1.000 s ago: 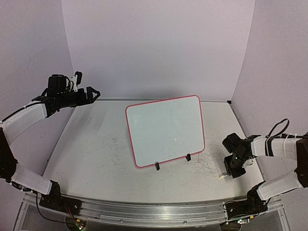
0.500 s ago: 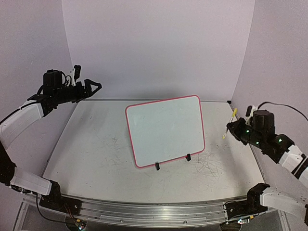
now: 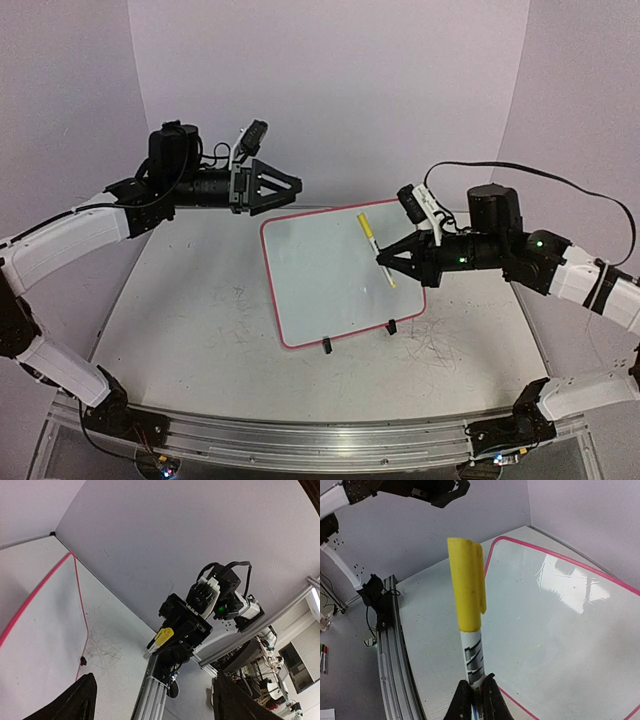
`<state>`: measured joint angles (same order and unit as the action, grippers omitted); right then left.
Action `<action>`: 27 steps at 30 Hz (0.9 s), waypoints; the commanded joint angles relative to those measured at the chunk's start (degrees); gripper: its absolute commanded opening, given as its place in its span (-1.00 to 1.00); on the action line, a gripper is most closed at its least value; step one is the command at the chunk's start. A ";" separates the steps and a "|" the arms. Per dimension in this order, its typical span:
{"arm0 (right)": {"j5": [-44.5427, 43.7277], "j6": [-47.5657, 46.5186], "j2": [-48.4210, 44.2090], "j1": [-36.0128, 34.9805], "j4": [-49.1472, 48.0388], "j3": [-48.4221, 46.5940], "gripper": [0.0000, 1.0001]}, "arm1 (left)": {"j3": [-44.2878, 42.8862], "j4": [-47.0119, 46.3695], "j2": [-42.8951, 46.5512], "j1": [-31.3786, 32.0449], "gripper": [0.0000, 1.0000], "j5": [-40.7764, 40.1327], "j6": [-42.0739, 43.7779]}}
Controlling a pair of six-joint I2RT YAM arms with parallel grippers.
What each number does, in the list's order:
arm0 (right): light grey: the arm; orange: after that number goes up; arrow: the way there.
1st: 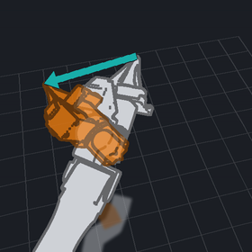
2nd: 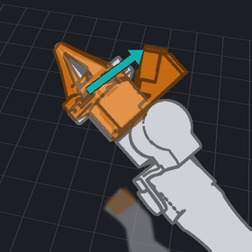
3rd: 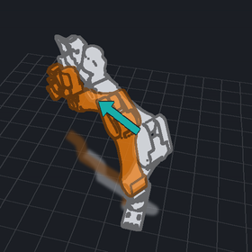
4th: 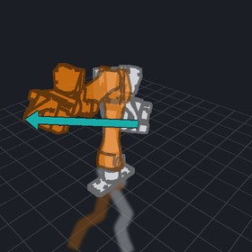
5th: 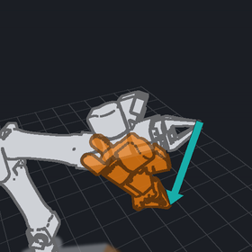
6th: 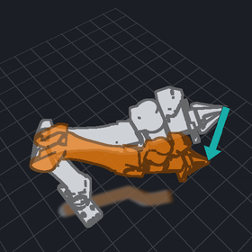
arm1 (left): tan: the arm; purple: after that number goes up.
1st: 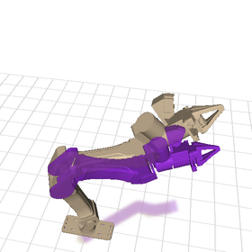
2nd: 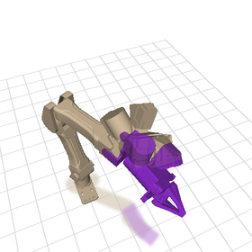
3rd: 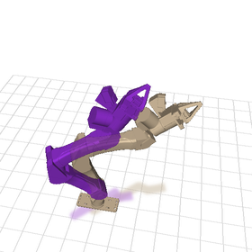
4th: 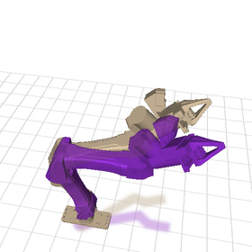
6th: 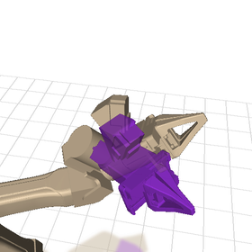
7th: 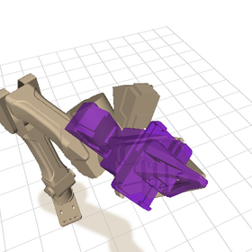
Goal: Write a sentence on the whiteboard
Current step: Pass from the right arm to the left
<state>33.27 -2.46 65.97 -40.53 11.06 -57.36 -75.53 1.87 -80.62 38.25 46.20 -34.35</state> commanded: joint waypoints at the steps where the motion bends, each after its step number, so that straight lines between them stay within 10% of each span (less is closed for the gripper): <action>1: 0.37 -6.28 2.27 -2.12 -0.08 -3.76 -1.00 | -1.82 0.34 -3.02 4.05 0.61 4.31 -0.71; 27: -6.30 -8.84 8.56 -7.82 3.53 -6.54 -1.00 | -6.92 13.16 -11.49 10.97 -0.36 -4.52 5.91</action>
<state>28.86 -10.57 73.88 -47.83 15.28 -60.96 -81.06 14.14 -92.64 49.00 43.42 -29.88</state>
